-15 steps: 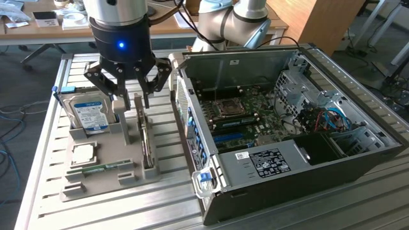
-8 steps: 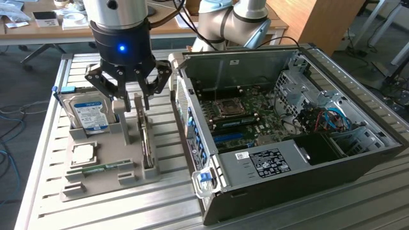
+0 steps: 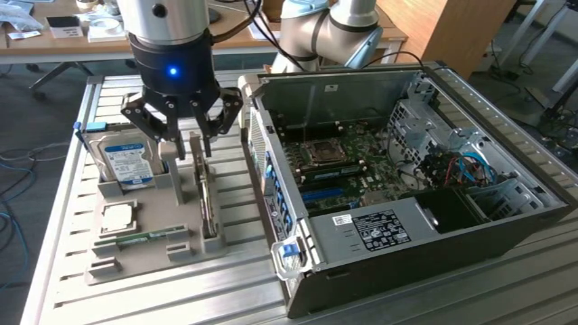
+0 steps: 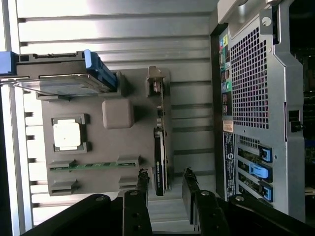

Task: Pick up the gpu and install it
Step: 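Pick up the gpu and move the gpu toward the slot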

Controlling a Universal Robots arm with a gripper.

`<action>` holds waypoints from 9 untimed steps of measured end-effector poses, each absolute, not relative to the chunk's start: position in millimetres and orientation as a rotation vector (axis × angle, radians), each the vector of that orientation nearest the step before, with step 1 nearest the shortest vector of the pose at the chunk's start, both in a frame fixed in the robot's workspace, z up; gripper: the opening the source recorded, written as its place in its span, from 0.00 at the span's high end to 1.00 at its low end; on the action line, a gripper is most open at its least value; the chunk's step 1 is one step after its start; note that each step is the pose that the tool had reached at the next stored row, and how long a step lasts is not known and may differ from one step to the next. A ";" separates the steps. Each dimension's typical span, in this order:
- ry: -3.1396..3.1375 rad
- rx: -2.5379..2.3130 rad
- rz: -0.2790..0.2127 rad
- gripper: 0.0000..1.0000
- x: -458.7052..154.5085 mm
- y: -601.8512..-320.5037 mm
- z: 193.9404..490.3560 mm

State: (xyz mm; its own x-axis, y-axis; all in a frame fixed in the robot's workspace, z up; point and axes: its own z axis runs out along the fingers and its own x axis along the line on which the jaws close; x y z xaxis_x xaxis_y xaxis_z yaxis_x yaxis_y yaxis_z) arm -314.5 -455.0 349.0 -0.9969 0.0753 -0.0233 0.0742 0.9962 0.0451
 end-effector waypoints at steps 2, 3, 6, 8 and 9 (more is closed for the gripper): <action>3.114 0.117 0.069 0.58 -314.5 -455.0 345.4; 3.114 0.116 0.069 0.58 -314.5 -455.0 343.6; 3.114 0.117 0.069 0.58 -314.6 -455.0 338.1; 3.114 0.117 0.069 0.58 -314.7 -455.0 334.4; 3.114 0.117 0.069 0.58 -314.8 -455.0 332.6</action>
State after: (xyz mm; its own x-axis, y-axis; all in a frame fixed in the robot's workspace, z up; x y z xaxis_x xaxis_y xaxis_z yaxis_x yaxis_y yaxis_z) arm -314.8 -455.0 332.6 -0.9969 0.0753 -0.0233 0.0742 0.9962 0.0451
